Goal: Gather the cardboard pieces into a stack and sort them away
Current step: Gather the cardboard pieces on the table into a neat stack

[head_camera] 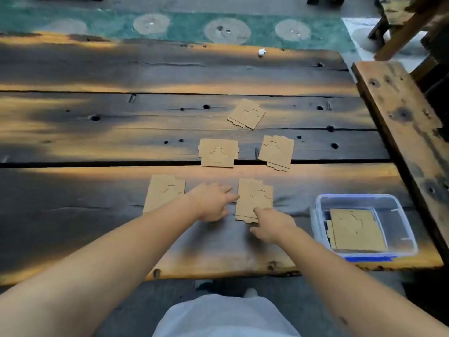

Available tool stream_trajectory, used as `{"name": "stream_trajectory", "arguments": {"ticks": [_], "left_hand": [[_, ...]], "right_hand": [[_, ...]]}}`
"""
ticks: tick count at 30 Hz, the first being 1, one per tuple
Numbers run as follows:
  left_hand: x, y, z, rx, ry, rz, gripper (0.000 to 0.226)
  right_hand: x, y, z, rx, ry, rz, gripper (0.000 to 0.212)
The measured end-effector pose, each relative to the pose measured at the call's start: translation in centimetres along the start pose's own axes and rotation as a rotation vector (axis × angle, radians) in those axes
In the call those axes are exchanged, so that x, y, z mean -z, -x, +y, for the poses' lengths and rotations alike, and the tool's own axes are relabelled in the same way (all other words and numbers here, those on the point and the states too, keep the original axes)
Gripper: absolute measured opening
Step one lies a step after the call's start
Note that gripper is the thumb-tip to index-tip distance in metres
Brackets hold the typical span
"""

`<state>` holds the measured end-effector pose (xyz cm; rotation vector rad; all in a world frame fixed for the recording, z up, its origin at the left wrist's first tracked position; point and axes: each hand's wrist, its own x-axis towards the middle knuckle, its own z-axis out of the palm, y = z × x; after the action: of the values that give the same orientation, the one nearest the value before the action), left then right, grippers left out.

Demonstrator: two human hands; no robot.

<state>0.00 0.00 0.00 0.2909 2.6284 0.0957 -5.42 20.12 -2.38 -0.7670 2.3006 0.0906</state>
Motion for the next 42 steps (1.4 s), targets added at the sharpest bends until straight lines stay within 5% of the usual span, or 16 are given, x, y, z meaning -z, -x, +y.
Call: {"name": "stream_trajectory", "arguments": {"ticks": [6, 13, 16, 25, 36, 42], "left_hand": [[-2.2, -4.8, -0.7, -0.134, -0.174, -0.065, 0.056], [-5.2, -7.7, -0.5, -0.107, -0.272, -0.296, 0.074], [-6.2, -7.2, 0.0, -0.068, -0.26, -0.279, 0.076], [-7.0, -5.0, 1.6, -0.067, -0.146, -0.167, 0.067], [-7.9, -3.3, 5.3, -0.086, 0.039, -0.298, 0.072], [-9.5, -1.7, 3.3, -0.114, 0.132, -0.242, 0.075]], "right_hand": [[-3.7, -1.5, -1.0, -0.055, -0.001, 0.077, 0.064], [-7.0, -2.3, 0.3, -0.032, 0.062, -0.018, 0.084], [-7.1, -2.8, 1.6, 0.004, 0.081, -0.031, 0.09], [-4.7, -5.6, 4.0, 0.164, 0.189, -0.012, 0.089], [-2.4, -7.4, 6.9, 0.366, 0.362, -0.075, 0.093], [-0.5, -7.5, 4.8, 0.358, 0.487, -0.069, 0.076]]}}
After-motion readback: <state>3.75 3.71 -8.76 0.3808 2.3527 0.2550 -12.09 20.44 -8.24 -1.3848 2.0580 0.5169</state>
